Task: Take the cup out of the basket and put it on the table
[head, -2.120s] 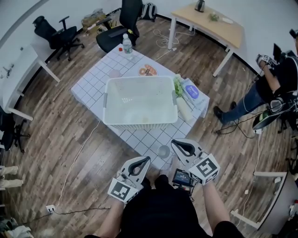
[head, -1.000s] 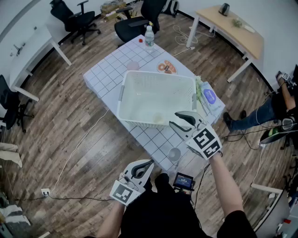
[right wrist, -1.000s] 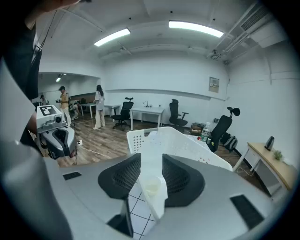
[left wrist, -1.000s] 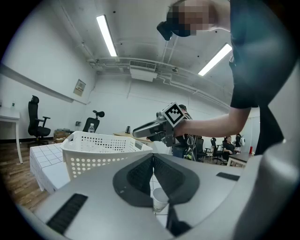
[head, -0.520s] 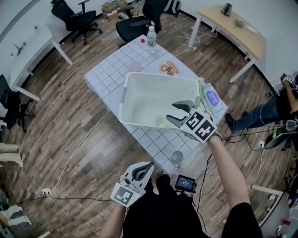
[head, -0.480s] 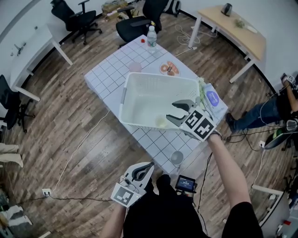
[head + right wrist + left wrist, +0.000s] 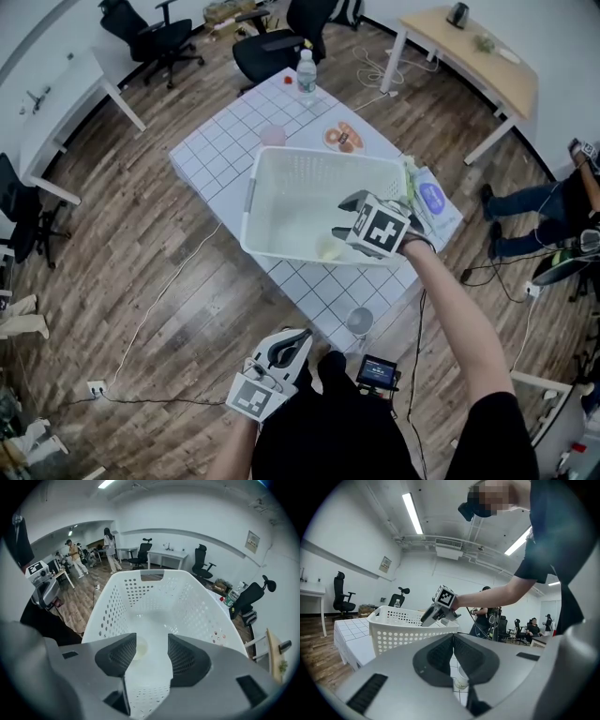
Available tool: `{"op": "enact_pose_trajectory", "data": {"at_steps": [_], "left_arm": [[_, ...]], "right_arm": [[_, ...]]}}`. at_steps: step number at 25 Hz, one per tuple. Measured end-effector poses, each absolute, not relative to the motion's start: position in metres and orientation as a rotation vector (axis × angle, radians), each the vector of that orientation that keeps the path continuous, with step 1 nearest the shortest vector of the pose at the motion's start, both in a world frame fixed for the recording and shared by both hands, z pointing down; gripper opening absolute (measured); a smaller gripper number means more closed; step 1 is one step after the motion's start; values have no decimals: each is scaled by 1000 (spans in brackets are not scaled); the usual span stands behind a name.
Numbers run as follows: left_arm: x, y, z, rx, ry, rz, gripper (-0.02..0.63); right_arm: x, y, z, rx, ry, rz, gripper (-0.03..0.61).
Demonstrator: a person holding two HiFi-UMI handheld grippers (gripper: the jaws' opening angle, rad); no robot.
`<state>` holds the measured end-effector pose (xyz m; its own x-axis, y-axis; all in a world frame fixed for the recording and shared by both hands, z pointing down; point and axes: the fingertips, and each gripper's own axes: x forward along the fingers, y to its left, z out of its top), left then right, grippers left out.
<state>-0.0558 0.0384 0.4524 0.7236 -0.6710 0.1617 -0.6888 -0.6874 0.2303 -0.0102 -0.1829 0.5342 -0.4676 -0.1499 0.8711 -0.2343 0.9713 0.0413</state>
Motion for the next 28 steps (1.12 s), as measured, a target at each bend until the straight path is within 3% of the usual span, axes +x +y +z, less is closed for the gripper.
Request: {"op": "enact_pose_trajectory", "data": {"at_steps": [28], "left_arm": [[-70, 32, 462, 2581, -1078, 93, 8]], "right_arm": [[-19, -188, 650, 77, -1774, 226, 196]]}}
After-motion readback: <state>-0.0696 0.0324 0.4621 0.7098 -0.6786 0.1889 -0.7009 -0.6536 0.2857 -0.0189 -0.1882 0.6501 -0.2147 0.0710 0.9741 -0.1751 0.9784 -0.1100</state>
